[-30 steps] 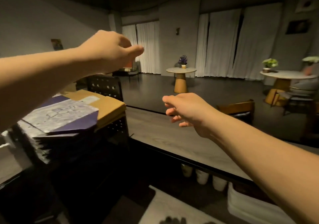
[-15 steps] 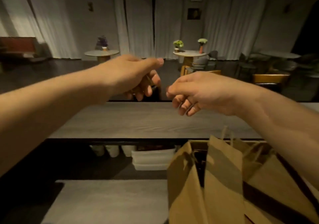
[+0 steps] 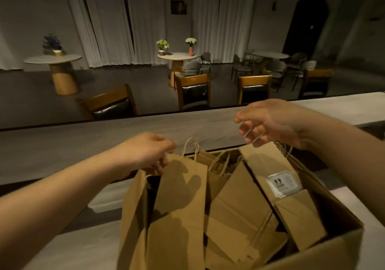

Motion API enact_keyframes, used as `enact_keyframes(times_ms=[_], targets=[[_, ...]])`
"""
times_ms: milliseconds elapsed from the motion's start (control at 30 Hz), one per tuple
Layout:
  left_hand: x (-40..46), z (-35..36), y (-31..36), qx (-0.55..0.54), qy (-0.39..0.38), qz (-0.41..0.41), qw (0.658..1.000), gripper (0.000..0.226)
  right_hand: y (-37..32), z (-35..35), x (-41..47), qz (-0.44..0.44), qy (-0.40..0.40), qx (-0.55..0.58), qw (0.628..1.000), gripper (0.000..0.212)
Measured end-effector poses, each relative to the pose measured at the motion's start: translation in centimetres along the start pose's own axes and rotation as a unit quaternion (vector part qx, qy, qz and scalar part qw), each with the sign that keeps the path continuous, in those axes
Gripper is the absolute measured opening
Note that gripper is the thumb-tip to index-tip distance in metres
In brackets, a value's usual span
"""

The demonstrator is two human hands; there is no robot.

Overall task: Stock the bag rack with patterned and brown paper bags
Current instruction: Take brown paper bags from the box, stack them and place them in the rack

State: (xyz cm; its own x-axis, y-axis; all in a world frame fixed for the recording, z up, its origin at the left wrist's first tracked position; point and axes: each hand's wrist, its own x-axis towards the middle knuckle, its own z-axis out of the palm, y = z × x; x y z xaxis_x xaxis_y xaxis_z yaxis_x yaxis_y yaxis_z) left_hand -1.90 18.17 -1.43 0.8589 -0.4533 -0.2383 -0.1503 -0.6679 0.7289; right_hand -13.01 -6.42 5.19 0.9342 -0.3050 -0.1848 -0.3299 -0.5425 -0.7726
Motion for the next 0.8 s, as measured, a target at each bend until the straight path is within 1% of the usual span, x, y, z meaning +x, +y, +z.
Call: enact_keyframes(times_ms=[67,100,167,200,233,267,333,367,433,533,600,633,700,733,767,800], targets=[[0.3,1.2,-0.5,0.082,0.034,-0.004,0.996,0.035,1.7,-0.6,0.2,0.012,-0.002,-0.020,1.000,0.027],[0.2,1.8,-0.6,0.111,0.053,-0.015,0.992,0.042,2.8,-0.8,0.3,0.017,0.007,-0.043,0.999,0.027],[-0.1,2.8,-1.2,0.119,0.071,-0.037,0.990,0.060,5.6,-1.1,0.8,0.021,0.057,-0.098,0.993,0.028],[-0.5,3.4,-1.3,0.112,0.067,-0.044,0.990,0.065,7.3,-1.0,1.1,0.028,0.080,-0.125,0.988,0.034],[-0.7,3.9,-1.4,0.111,0.060,-0.049,0.991,0.070,9.1,-0.9,1.3,0.044,0.089,-0.155,0.983,0.046],[-0.9,4.4,-1.6,0.120,0.058,-0.051,0.990,0.075,10.8,-0.5,1.5,0.072,0.086,-0.186,0.976,0.065],[-1.0,5.3,-1.9,0.137,0.066,-0.053,0.987,0.083,13.9,0.5,2.1,0.128,0.063,-0.234,0.962,0.103],[-0.9,5.7,-2.1,0.137,0.067,-0.057,0.987,0.085,15.1,1.0,2.4,0.139,0.057,-0.251,0.956,0.115],[-1.1,6.4,-2.2,0.114,0.073,-0.067,0.988,0.086,16.4,1.8,2.9,0.135,0.063,-0.270,0.951,0.130],[-1.5,7.5,-2.1,0.050,0.084,-0.083,0.992,0.081,16.0,2.2,3.0,0.142,0.100,-0.251,0.953,0.146],[-1.9,8.5,-2.5,-0.005,0.096,-0.096,0.991,0.078,15.5,2.3,3.2,0.139,0.121,-0.240,0.953,0.146],[-2.1,9.0,-2.6,-0.041,0.100,-0.105,0.988,0.080,15.3,2.4,3.5,0.130,0.126,-0.254,0.950,0.141],[-2.6,9.9,-2.9,-0.115,0.106,-0.126,0.980,0.083,14.8,2.7,3.9,0.113,0.142,-0.322,0.929,0.120],[-2.7,10.4,-3.0,-0.133,0.107,-0.131,0.977,0.076,14.4,2.8,4.0,0.108,0.154,-0.349,0.918,0.108],[-2.8,10.8,-3.0,-0.147,0.111,-0.135,0.974,0.059,13.9,2.8,4.1,0.106,0.162,-0.354,0.915,0.093],[-2.7,11.1,-3.0,-0.166,0.124,-0.137,0.969,0.046,13.3,2.8,4.2,0.102,0.163,-0.331,0.924,0.076]])
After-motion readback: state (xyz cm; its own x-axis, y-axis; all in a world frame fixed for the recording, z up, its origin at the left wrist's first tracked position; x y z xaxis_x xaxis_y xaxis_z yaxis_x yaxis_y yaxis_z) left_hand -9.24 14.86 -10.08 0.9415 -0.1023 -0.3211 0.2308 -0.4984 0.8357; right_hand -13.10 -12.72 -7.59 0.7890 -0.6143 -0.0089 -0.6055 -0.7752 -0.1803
